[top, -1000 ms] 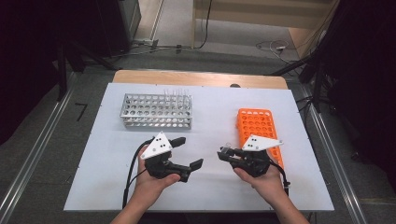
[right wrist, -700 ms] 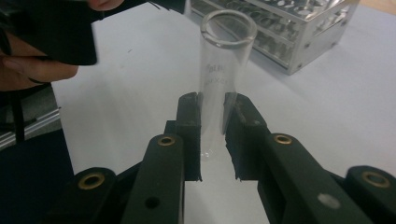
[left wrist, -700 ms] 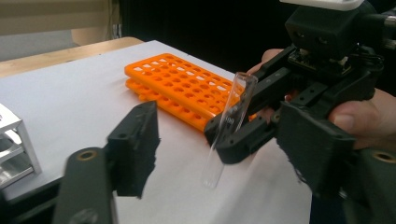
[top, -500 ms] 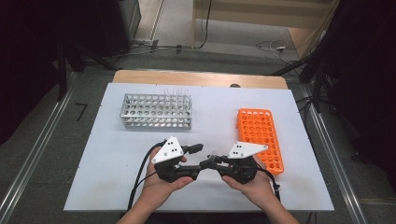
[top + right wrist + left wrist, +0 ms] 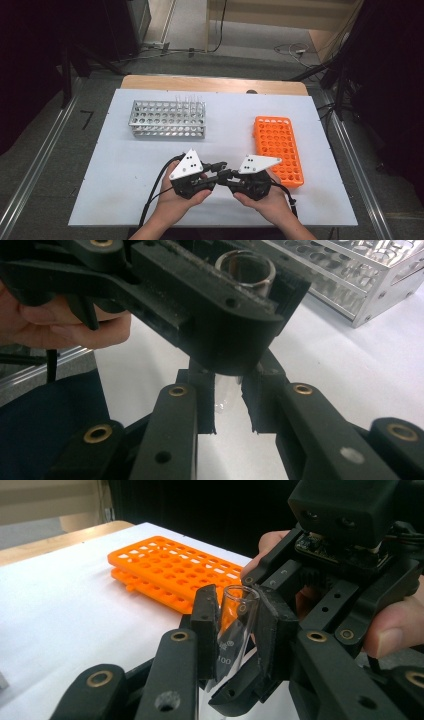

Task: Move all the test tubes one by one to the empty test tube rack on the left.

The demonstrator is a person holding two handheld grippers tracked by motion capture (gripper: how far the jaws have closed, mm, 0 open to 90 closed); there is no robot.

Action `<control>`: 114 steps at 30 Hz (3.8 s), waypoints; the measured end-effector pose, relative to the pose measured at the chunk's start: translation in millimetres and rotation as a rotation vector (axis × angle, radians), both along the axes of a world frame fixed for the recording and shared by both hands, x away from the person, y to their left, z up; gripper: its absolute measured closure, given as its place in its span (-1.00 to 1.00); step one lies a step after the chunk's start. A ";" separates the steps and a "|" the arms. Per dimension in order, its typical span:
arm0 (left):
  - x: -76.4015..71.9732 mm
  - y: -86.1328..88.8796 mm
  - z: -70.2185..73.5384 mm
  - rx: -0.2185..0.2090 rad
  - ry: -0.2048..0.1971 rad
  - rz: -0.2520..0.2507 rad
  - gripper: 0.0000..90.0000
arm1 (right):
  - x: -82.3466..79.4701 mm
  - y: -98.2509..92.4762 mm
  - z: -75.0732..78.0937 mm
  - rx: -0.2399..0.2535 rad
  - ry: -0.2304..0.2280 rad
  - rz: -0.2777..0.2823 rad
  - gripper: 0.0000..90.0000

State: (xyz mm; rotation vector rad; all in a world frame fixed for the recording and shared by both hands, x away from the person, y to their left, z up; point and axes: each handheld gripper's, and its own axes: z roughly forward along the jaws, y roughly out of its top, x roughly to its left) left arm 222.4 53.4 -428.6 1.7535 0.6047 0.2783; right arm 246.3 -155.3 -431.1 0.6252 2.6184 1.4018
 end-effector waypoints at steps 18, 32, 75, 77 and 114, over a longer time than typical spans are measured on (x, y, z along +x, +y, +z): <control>9.4 20.2 1.6 -0.010 0.004 0.069 0.68 | 5.2 -23.8 5.0 0.035 -0.015 -0.027 -0.35; 33.2 60.3 7.4 -0.036 0.017 0.177 0.68 | 7.8 -63.9 4.6 0.063 -0.024 -0.087 -1.00; 154.6 126.1 25.8 -0.019 -0.024 0.487 0.68 | -6.7 -168.0 -18.4 0.065 0.010 -0.286 -1.00; 160.9 126.5 26.5 -0.016 -0.029 0.501 0.68 | -7.1 -167.8 -18.0 0.063 0.005 -0.284 -1.00; 213.4 126.3 -2.4 0.045 0.038 0.628 0.67 | -9.4 -174.4 -14.9 0.083 -0.017 -0.299 -1.00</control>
